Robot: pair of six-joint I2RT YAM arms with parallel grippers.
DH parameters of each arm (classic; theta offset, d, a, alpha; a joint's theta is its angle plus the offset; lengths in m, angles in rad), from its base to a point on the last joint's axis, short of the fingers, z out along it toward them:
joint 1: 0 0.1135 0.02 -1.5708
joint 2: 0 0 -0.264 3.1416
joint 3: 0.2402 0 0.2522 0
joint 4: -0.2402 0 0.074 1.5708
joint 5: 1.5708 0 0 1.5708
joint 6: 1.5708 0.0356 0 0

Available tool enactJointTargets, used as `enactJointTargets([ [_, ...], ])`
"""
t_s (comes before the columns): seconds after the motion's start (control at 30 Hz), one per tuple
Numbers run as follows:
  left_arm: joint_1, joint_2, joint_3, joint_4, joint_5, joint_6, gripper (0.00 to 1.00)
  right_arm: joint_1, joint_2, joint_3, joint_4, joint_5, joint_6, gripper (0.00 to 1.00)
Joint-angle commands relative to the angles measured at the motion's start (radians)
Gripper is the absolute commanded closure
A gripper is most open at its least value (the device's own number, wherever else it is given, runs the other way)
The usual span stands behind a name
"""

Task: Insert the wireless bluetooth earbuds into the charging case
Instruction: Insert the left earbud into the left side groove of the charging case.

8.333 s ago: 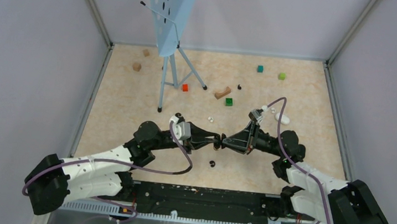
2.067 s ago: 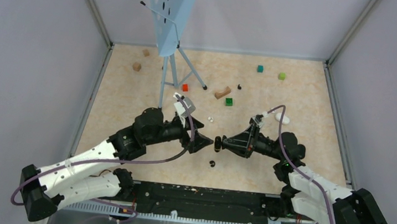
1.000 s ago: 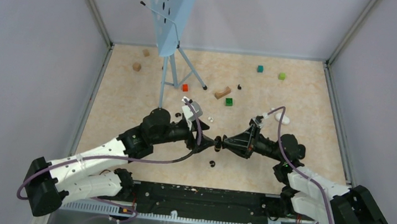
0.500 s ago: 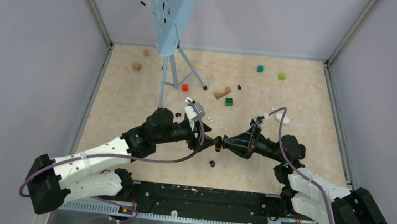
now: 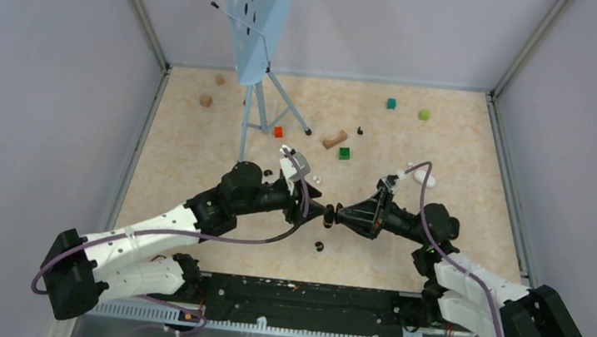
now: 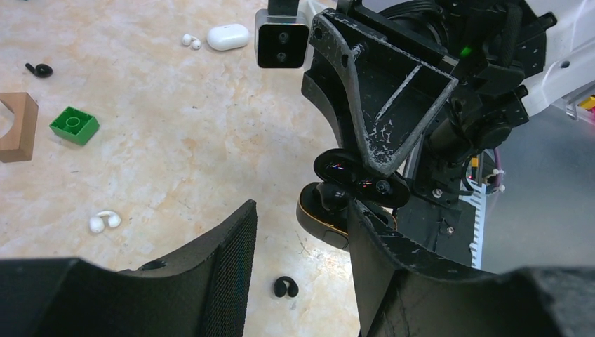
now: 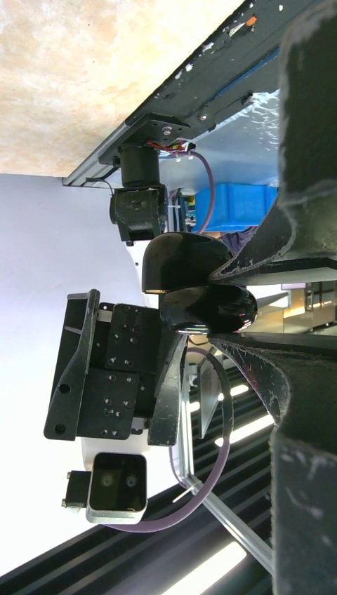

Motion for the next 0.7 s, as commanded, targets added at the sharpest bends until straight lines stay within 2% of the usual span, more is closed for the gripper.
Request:
enactJointTargets([
  [0.0,0.000,0.014,0.034,0.068,0.019,-0.012,0.45,0.007,-0.019,0.004,0.022,0.003,-0.008,1.00],
  [0.43,-0.001,0.015,0.053,0.085,0.007,-0.030,0.43,0.009,-0.025,0.000,0.015,0.002,-0.031,1.00],
  [0.53,-0.001,-0.029,0.057,0.076,-0.007,-0.050,0.38,0.007,-0.043,0.009,-0.011,-0.001,-0.120,1.00],
  [0.67,-0.001,-0.107,0.075,0.009,-0.075,-0.095,0.25,0.007,-0.094,0.046,-0.222,-0.007,-0.334,1.00],
])
